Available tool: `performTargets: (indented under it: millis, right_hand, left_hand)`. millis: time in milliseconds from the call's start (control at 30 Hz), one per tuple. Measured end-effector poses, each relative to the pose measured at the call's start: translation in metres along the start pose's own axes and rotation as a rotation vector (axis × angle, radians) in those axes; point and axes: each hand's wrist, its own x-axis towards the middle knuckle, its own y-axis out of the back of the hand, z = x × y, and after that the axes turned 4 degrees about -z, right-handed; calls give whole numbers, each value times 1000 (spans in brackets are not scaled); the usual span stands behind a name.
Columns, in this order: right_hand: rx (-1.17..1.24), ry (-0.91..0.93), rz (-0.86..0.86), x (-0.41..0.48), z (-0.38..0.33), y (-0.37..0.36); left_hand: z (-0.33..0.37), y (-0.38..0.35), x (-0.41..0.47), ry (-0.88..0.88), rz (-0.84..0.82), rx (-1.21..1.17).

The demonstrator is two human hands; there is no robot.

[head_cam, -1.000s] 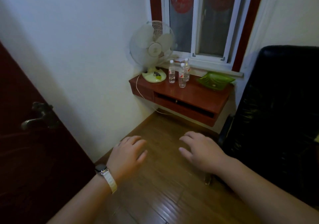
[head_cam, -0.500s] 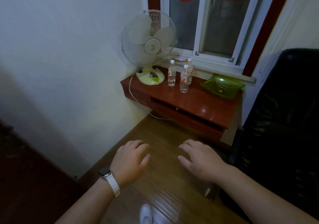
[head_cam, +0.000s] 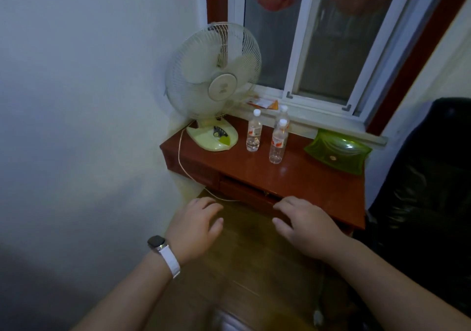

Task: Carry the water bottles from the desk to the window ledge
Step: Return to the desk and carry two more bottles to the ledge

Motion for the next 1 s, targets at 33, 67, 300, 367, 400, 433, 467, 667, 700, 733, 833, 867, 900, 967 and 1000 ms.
performTargets:
  millis: [33, 67, 300, 367, 400, 433, 467, 667, 700, 733, 833, 867, 900, 967, 1000]
  right_hand:
    - [2, -10, -9, 7, 0, -2]
    - [0, -25, -19, 15, 0, -3]
    - [30, -71, -5, 74, 20, -7]
    - [52, -89, -24, 93, 30, -10]
    - [63, -93, -34, 104, 35, -12]
    - [71, -95, -43, 115, 41, -14]
    - [79, -95, -53, 128, 46, -17]
    - [158, -85, -101, 216, 91, -31]
    - [168, -85, -97, 232, 100, -32]
    - [178, -90, -94, 246, 109, -33]
    - [229, -129, -107, 279, 135, -35]
    - [241, -138, -106, 287, 144, -37]
    - [247, -148, -106, 296, 154, -38]
    - [271, -170, -105, 311, 173, -41]
    - [286, -184, -114, 317, 183, -44]
  left_hand:
    - [-7, 0, 8, -6, -7, -1]
    - [-14, 1, 16, -13, -13, -2]
    - [-50, -9, 78, -48, -49, -40]
    - [-56, -16, 98, -53, -60, -47]
    - [-59, -21, 109, -49, -68, -54]
    - [-62, -25, 121, -45, -80, -59]
    - [-65, -29, 133, -42, -92, -65]
    - [-81, -52, 219, -17, -165, -94]
    - [-82, -55, 236, -10, -175, -87]
    - [-84, -58, 253, -5, -185, -79]
    - [-86, -66, 300, 21, -218, -63]
    - [-86, -69, 315, 35, -219, -61]
    - [-85, -71, 330, 52, -219, -61]
    - [-84, -78, 358, 74, -206, -58]
    - [-85, -82, 369, 86, -204, -62]
